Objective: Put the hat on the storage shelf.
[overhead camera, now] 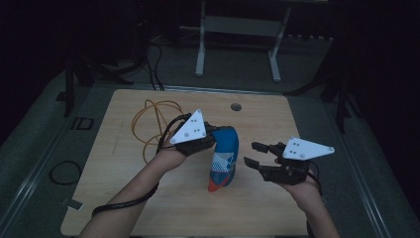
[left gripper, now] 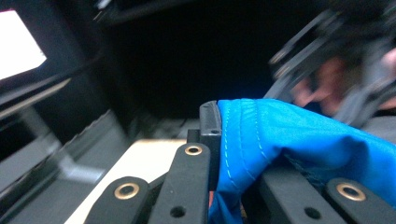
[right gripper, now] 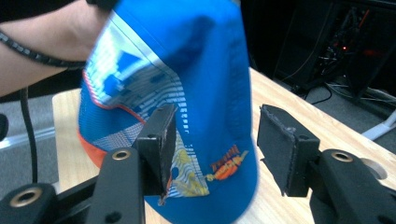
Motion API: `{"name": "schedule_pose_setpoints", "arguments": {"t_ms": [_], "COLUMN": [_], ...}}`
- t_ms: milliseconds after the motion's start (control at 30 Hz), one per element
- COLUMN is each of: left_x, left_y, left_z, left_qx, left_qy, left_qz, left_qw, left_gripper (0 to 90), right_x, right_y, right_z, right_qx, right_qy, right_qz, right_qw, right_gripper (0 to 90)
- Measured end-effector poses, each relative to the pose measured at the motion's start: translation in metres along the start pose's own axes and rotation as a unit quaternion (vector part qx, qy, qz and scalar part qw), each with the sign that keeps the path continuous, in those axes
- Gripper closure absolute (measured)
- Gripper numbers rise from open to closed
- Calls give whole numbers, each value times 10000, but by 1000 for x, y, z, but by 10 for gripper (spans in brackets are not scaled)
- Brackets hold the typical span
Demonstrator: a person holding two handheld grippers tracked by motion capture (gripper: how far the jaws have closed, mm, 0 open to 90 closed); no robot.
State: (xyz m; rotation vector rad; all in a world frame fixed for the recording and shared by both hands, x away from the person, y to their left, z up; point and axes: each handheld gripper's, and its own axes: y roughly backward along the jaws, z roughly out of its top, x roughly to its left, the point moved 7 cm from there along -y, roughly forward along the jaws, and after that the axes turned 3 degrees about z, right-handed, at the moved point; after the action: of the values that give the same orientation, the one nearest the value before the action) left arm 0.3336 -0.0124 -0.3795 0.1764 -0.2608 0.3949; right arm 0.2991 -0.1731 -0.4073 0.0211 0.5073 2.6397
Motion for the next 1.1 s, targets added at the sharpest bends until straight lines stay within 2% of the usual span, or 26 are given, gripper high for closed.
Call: {"name": "schedule_pose_setpoints", "arguments": {"t_ms": [133, 167, 200, 233, 267, 300, 367, 400, 467, 567, 633, 733, 867, 967, 1000, 1100], "left_x": [-7, -9, -10, -11, -13, -14, -15, -15, -15, -15, -13, -9, -8, -10, -13, -14], "left_y": [-3, -4, -5, -6, -7, -9, -11, -11, -12, -10, -8, -4, -1, 0, 2, 6], "left_z": [4, 5, 5, 4, 3, 2, 2, 2, 2, 3, 3, 2, -1, -1, -3, -7], "left_qx": [-168, -276, -297, -249, -249, -211, -211, -222, -207, -220, -221, -78, 12, 65, 190, 351], "left_qy": [72, 120, 138, 146, 163, 146, 144, 184, 128, 126, 154, 85, 76, 22, -97, -156], "left_qz": [-346, -545, -585, -629, -685, -678, -709, -692, -659, -602, -537, -449, -393, -378, -406, -360], "left_qw": [9992, 9981, 9978, 9976, 9972, 9974, 9972, 9972, 9975, 9979, 9982, 9989, 9992, 9993, 9989, 9986], "left_gripper": [900, 900, 900, 900, 900, 900, 900, 900, 900, 900, 900, 900, 898, 888, 888, 808], "right_x": [8, 9, 11, 12, 13, 14, 14, 14, 13, 9, 5, 1, -5, -7, -7, -11], "right_y": [-4, -4, -4, -4, -3, -2, -1, 0, 0, 2, 5, 11, 20, 23, 24, 30], "right_z": [-5, -5, -6, -6, -6, -6, -6, -6, -7, -6, -5, -1, 6, 10, 11, 17], "right_qx": [1, 1, -4, -28, -40, -28, 20, 20, 71, 68, -38, -154, -337, -377, -380, -439], "right_qy": [7, 29, 97, 139, 252, 316, 367, 339, 274, 207, 113, 79, 0, 21, 38, 39], "right_qz": [62, 67, 35, 20, -17, -46, -50, -43, -80, -161, -280, -396, -396, -469, -489, -614], "right_qw": [10000, 10000, 9999, 9999, 9997, 9995, 9993, 9994, 9996, 9996, 9995, 9991, 9986, 9982, 9981, 9971], "right_gripper": [459, 459, 459, 467, 524, 539, 691, 759, 900, 900, 900, 900, 900, 900, 900, 900]}}
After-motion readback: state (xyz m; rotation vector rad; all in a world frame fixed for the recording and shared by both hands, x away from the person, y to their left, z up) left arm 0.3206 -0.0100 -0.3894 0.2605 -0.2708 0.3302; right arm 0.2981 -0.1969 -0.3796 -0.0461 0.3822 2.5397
